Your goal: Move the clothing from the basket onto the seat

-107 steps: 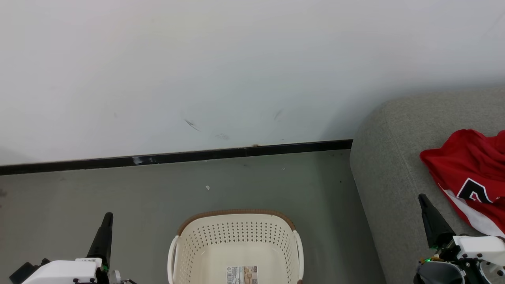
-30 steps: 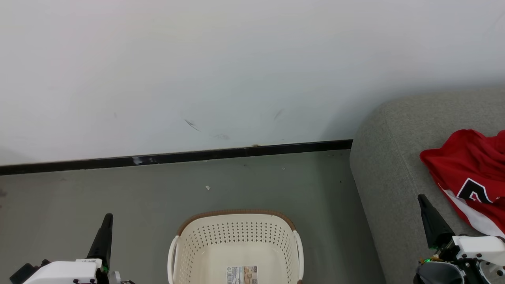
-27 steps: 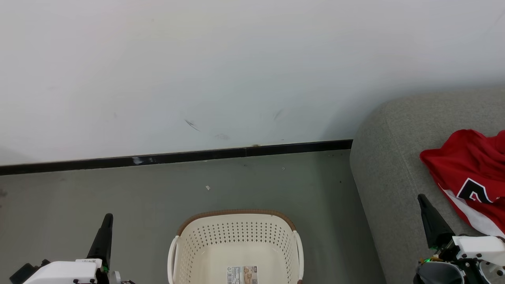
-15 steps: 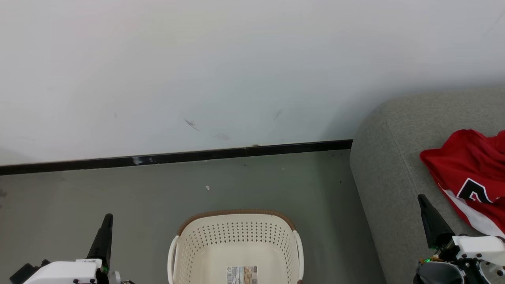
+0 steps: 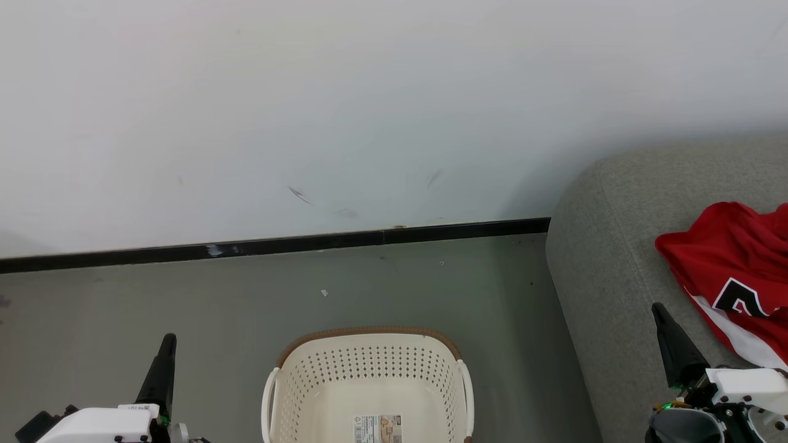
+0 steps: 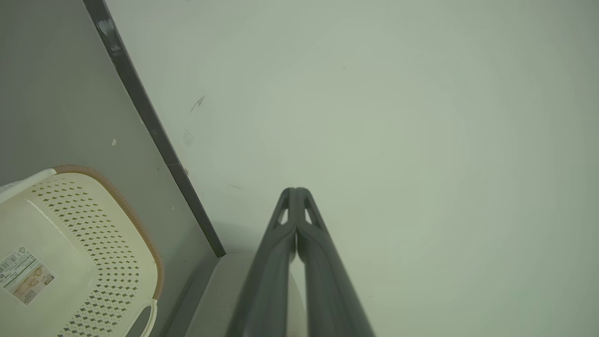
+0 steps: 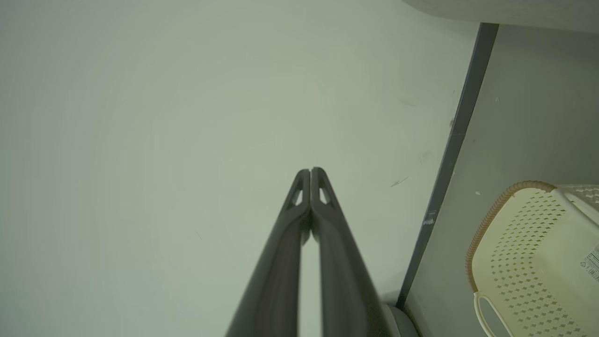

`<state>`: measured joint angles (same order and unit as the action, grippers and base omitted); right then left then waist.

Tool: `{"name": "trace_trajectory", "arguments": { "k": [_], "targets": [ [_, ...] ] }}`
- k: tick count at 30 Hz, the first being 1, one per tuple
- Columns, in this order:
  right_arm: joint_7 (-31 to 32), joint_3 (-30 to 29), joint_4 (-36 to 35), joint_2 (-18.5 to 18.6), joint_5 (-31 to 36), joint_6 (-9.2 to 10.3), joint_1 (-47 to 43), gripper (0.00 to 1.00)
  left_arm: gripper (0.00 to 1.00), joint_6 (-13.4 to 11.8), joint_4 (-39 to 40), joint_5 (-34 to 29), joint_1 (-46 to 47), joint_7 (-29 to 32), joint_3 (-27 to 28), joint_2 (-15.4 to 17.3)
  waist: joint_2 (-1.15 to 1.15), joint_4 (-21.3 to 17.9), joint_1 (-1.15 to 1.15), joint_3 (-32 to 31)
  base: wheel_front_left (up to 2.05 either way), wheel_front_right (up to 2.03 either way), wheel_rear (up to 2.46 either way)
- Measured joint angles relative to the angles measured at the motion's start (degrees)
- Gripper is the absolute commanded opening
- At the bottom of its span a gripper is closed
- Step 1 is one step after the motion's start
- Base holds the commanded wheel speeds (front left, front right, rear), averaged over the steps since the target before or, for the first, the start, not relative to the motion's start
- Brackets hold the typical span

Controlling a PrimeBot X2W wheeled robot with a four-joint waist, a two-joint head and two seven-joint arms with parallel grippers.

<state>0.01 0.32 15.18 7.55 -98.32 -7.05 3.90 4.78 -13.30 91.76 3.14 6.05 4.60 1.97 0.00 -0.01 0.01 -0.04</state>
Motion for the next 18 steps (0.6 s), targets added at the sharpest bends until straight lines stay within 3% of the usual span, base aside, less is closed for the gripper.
{"name": "trace_trajectory", "arguments": {
  "k": [18],
  "targets": [
    [0.0,0.0,0.0,0.0,0.0,0.00,0.0,0.00,0.00,0.3,0.0,0.0,0.0,0.0,0.0,0.0,0.00,0.0,0.00,0.0,0.00,0.00,0.00]
  ]
}}
